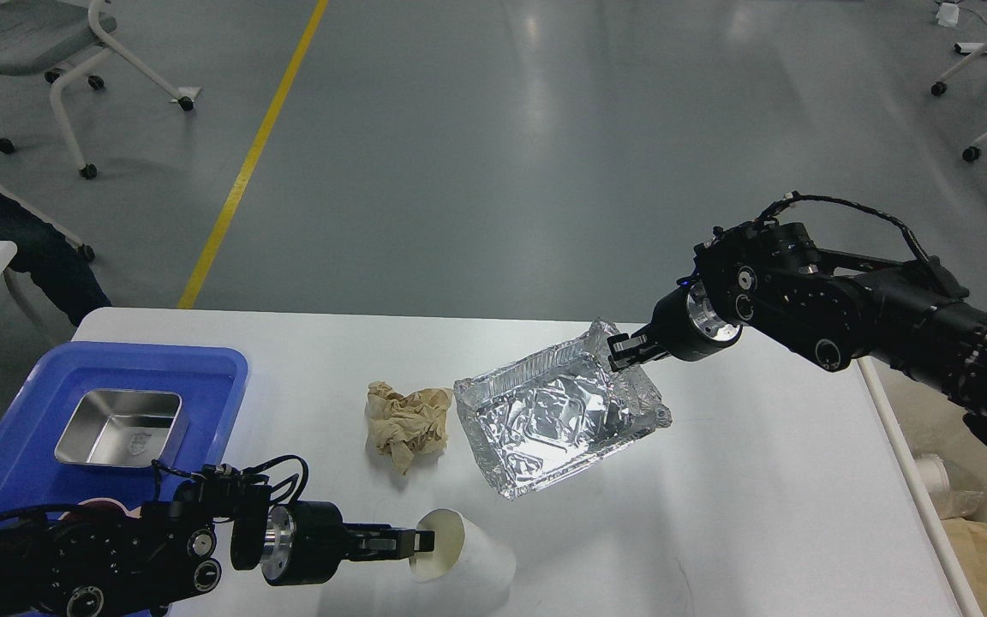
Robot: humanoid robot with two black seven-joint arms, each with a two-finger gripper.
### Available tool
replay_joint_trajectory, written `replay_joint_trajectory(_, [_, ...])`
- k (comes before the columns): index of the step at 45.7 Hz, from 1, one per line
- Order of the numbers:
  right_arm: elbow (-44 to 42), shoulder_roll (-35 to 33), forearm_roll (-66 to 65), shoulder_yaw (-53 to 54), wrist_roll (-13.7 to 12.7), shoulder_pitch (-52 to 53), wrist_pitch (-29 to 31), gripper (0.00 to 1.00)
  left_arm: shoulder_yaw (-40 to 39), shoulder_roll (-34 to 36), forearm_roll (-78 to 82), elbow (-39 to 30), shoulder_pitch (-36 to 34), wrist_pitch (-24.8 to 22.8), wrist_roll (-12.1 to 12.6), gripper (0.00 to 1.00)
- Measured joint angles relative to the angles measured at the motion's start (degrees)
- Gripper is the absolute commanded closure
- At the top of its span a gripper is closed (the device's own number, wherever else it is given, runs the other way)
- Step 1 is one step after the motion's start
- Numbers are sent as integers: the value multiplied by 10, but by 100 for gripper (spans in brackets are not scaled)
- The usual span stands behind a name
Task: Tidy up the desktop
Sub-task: 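Reach the left gripper to the white paper cup and grasp it, then carry the paper cup with the left gripper into the held foil package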
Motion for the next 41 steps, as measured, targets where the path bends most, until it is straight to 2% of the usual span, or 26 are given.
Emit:
replay_joint_trajectory(14, [0, 0, 0, -1, 0, 0, -1, 100, 0, 27, 1, -25, -11, -8, -21, 100])
replay_joint_trajectory(19, [0, 0, 0, -1, 0, 2, -1, 100, 0, 80, 1, -70, -22, -17, -27, 100])
replay_joint_trajectory(32, [0, 1, 25, -7, 5, -2, 8, 100, -5, 281, 7, -199, -64, -52, -53, 100])
replay_joint_trajectory(41, [2, 10, 36, -48, 13, 2, 19, 100, -7, 318, 8, -219, -102, -64, -62, 100])
